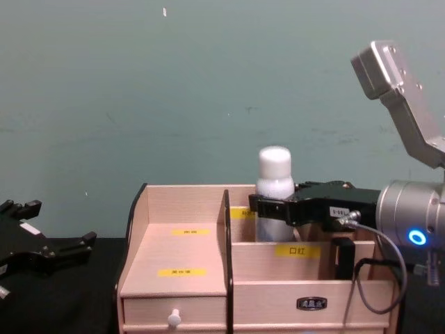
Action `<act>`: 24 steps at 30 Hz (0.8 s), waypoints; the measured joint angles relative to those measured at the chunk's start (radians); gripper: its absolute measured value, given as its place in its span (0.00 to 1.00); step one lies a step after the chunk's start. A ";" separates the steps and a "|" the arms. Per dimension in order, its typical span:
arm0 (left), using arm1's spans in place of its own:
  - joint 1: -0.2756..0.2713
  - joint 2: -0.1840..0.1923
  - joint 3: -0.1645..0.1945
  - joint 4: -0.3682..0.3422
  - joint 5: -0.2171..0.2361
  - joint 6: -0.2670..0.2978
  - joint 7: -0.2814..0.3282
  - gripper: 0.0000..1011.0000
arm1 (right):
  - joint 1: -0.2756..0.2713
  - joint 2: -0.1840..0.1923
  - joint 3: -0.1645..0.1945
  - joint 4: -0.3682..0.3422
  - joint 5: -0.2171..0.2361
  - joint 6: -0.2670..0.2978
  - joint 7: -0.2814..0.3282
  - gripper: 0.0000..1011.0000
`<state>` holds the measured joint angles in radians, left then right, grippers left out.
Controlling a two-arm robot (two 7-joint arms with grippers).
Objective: Pick up the facial cleanser and watermelon frost from the table and place them into the tiered storage box.
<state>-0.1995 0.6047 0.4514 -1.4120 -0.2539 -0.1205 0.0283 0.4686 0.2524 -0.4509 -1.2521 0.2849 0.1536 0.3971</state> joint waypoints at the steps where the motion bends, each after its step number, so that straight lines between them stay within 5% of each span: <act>1: 0.000 0.000 0.000 0.000 0.000 0.000 0.000 0.99 | 0.000 0.000 0.000 0.000 0.000 0.000 0.000 0.64; 14: 0.000 0.000 0.000 0.000 0.000 0.000 0.000 0.99 | -0.008 0.008 0.010 -0.022 0.009 0.000 0.009 0.99; 24: 0.000 0.000 0.000 0.000 0.000 0.000 0.000 0.99 | -0.061 0.074 0.036 -0.209 0.021 0.035 0.004 0.99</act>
<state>-0.1995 0.6047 0.4514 -1.4120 -0.2539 -0.1205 0.0283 0.4074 0.3265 -0.4153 -1.4613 0.3061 0.1882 0.4013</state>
